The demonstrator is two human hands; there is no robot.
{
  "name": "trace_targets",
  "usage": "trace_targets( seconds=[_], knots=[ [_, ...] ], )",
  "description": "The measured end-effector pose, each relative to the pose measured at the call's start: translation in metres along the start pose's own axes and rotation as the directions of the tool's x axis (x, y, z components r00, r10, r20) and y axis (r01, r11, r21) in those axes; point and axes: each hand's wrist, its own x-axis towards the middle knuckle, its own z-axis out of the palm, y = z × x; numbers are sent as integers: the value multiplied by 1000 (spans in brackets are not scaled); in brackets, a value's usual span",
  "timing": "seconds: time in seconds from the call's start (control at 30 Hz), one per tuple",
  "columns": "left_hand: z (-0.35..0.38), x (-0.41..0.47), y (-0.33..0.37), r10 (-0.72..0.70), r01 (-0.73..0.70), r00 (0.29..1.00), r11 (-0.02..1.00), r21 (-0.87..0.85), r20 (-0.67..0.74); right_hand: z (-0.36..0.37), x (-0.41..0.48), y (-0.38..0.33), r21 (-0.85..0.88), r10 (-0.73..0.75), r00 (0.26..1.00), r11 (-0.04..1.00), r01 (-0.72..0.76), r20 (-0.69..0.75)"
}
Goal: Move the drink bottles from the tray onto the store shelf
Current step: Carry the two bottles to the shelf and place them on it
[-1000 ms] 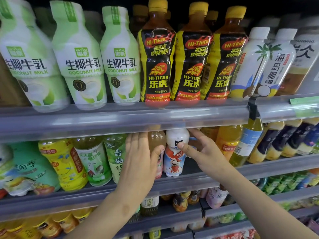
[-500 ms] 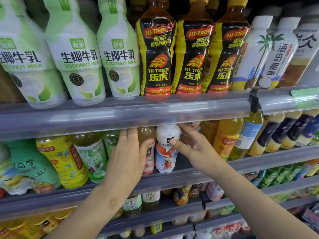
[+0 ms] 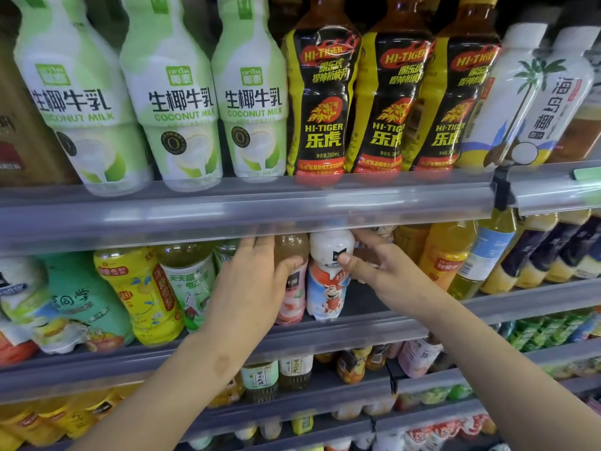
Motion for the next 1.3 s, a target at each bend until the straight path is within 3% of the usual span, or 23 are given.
trace_targets(
  seconds=[0.47, 0.63, 0.93, 1.03, 1.17, 1.3],
  knots=[
    [6, -6, -4, 1, 0, 999, 1000, 11, -48, 11, -4, 4, 111, 48, 998, 993, -42, -48],
    [9, -8, -7, 10, -12, 1000, 997, -75, -23, 17, -9, 4, 61, 15, 995, 998, -9, -96],
    [-8, -25, -10, 37, -10, 997, 917, -399, 61, 27, -22, -9, -69, 13, 967, 997, -32, -256],
    [-10, -38, -10, 77, -36, 994, 899, -437, 77, 21, -35, -13, 17, 44, 969, 999, -41, -243],
    [0, -48, -1, 168, 28, 954, 775, -632, 247, -2, -69, -18, 204, 121, 969, 976, -76, -215],
    [26, -41, 21, 292, 126, 875, 633, -764, 387, -29, -119, -19, 220, 172, 948, 969, -114, -266]
  ],
)
